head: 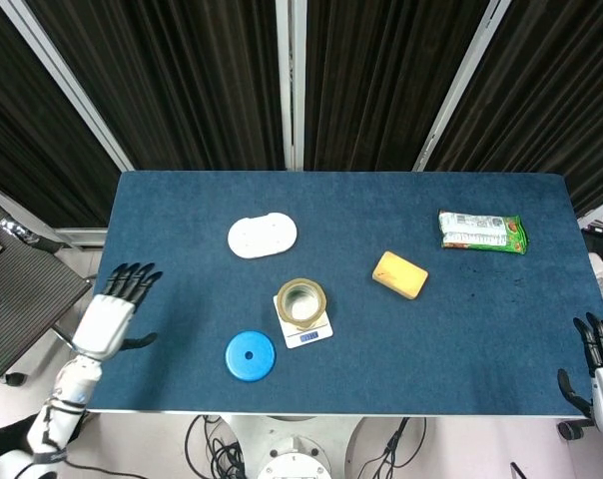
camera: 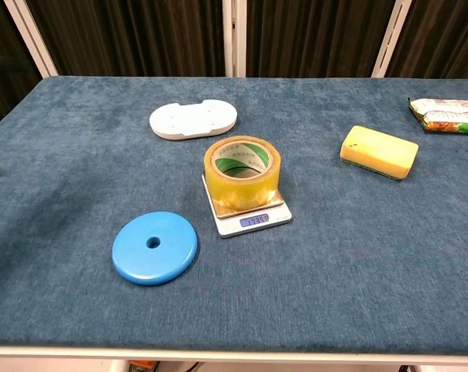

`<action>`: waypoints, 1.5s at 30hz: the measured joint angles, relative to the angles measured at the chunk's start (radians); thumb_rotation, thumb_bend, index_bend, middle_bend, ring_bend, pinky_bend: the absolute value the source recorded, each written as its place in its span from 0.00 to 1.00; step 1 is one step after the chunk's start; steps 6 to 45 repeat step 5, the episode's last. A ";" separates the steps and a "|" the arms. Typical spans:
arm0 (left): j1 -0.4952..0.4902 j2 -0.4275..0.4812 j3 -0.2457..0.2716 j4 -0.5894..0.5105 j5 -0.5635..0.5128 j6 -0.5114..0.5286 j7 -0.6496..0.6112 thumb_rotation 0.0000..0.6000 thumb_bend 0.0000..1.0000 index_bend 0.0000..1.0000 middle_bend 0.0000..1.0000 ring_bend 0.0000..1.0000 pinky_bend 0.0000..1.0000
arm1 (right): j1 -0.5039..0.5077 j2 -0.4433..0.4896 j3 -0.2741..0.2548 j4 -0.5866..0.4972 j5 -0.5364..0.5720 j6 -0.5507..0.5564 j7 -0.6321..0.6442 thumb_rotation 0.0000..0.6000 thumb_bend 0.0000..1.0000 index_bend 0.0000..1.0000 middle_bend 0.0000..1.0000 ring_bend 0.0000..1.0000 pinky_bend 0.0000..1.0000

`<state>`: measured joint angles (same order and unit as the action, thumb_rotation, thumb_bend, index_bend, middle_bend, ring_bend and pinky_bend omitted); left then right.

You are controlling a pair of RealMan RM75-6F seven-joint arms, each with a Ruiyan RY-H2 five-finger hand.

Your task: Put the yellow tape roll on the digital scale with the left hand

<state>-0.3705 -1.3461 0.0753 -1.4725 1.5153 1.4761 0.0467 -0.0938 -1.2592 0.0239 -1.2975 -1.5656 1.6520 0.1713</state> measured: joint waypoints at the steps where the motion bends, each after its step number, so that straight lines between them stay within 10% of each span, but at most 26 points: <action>1: 0.024 0.014 0.011 -0.003 0.000 0.022 0.008 1.00 0.07 0.11 0.04 0.00 0.02 | -0.001 0.000 -0.001 -0.003 -0.002 0.004 -0.004 1.00 0.30 0.00 0.00 0.00 0.00; 45: 0.124 0.069 0.047 -0.010 0.004 0.115 0.054 1.00 0.07 0.10 0.04 0.00 0.02 | -0.005 0.000 0.000 -0.019 -0.008 0.017 -0.020 1.00 0.30 0.00 0.00 0.00 0.00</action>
